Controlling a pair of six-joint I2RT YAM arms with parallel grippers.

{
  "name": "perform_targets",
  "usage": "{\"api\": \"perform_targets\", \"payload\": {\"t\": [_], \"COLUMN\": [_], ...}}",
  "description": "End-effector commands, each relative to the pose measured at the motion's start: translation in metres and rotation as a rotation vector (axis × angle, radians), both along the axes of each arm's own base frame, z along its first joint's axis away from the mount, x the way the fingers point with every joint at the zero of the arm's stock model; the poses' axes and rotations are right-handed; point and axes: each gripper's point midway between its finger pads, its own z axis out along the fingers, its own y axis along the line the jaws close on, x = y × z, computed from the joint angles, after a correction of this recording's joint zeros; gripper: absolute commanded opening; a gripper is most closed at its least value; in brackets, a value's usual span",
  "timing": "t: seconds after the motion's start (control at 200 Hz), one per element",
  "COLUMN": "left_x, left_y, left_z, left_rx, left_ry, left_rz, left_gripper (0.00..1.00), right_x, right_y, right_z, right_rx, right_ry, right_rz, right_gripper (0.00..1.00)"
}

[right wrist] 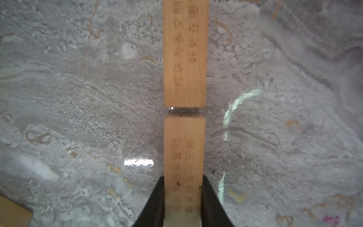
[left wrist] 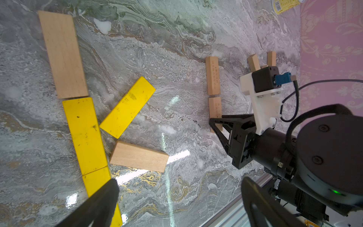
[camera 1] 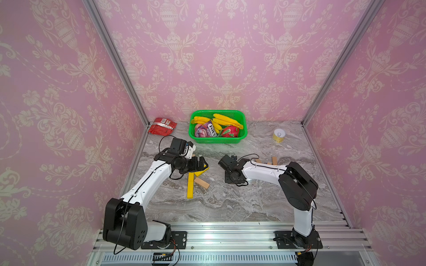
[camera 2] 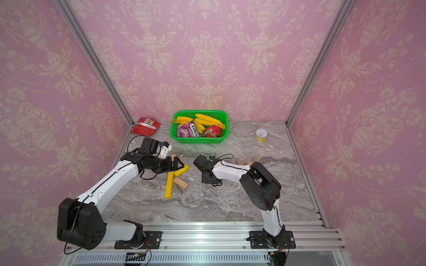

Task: Assemble the letter k with building blocks
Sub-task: Assemble the building block at the center of the board.

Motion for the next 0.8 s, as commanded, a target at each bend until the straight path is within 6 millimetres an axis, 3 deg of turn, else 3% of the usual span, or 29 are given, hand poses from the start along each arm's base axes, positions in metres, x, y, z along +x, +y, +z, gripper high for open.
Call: {"api": "perform_targets", "payload": {"t": [0.0, 0.795], "left_x": [-0.0003, -0.0003], "left_y": [0.0071, 0.006], "left_z": [0.0001, -0.0013], "left_rx": [0.025, 0.023], "left_ry": [0.008, 0.013], "left_rz": [0.017, 0.012], "left_gripper": [0.99, 0.99], "right_x": [-0.0068, -0.0001], "right_y": [-0.0107, -0.012], "right_z": [-0.0178, -0.0211], "right_rx": [-0.068, -0.07], "right_ry": [0.042, 0.028], "right_rz": [0.0, -0.002], "right_gripper": [0.29, 0.32]}}
